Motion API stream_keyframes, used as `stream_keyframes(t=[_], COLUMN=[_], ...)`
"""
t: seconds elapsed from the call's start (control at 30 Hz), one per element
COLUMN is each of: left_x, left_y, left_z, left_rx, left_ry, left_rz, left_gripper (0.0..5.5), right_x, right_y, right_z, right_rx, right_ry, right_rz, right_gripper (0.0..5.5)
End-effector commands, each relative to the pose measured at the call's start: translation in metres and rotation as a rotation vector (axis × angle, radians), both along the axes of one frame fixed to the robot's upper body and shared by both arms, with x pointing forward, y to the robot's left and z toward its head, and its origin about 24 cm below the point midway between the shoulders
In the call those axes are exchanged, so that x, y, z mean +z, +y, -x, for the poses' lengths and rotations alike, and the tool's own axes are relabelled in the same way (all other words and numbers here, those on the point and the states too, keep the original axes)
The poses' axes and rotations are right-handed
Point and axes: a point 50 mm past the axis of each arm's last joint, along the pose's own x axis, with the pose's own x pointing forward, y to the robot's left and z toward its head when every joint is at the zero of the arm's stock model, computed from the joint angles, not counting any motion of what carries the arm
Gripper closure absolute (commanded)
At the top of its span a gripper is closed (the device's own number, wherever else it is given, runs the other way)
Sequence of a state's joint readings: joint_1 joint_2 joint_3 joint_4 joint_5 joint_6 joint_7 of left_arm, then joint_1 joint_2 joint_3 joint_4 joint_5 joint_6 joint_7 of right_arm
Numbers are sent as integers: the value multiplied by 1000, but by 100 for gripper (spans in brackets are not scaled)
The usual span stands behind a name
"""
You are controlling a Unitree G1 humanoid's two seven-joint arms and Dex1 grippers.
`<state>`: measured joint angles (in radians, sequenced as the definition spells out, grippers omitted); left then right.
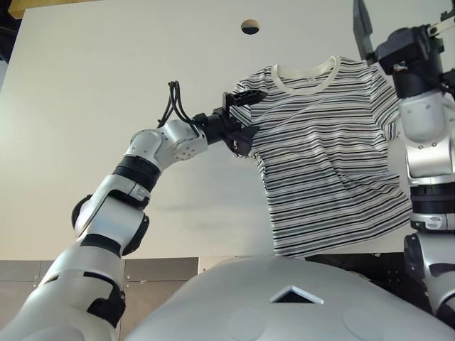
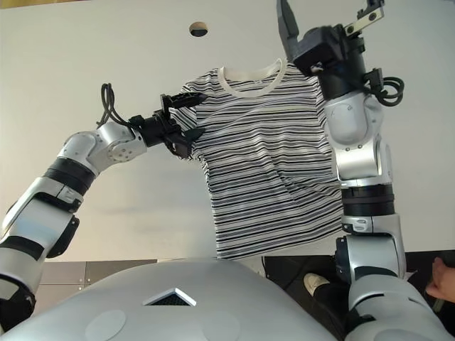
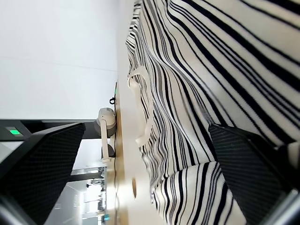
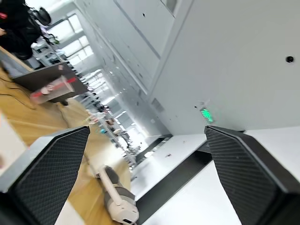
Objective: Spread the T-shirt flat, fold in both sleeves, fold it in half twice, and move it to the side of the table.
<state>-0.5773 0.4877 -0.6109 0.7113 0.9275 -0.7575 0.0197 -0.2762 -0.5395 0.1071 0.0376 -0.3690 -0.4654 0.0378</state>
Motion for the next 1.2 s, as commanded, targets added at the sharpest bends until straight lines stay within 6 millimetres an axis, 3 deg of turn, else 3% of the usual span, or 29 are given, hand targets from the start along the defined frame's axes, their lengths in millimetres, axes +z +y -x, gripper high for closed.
stream_keyframes(t=[0.03,0.13,0.23,0.33,0.43,0.6,0.73,0.97,1.07,1.2], left_x=[-13,1,7,25,59,91,87,80,69,61], left_y=[59,88,93,86,78,83,92,138,156,161], left_z=[-2,-19,-27,-28,-32,-32,-26,-30,-27,-25], left_rx=[91,185,216,188,194,268,340,650,758,790], left_ry=[28,-36,-82,-145,-240,-317,-307,-338,-326,-314], left_rz=[-257,-299,-273,-91,165,385,416,483,471,470], left_gripper=[58,58,58,58,58,58,58,58,58,58], right_x=[-20,-45,-55,-61,-68,-94,-113,-132,-134,-130], right_y=[10,20,32,44,53,80,88,75,73,81], right_z=[20,41,44,49,58,71,70,100,114,122], right_rx=[156,326,405,485,568,690,692,815,876,918], right_ry=[139,258,304,332,373,451,466,577,614,607], right_rz=[174,344,388,425,458,553,697,838,853,808], right_gripper=[96,96,96,96,96,96,96,96,96,96])
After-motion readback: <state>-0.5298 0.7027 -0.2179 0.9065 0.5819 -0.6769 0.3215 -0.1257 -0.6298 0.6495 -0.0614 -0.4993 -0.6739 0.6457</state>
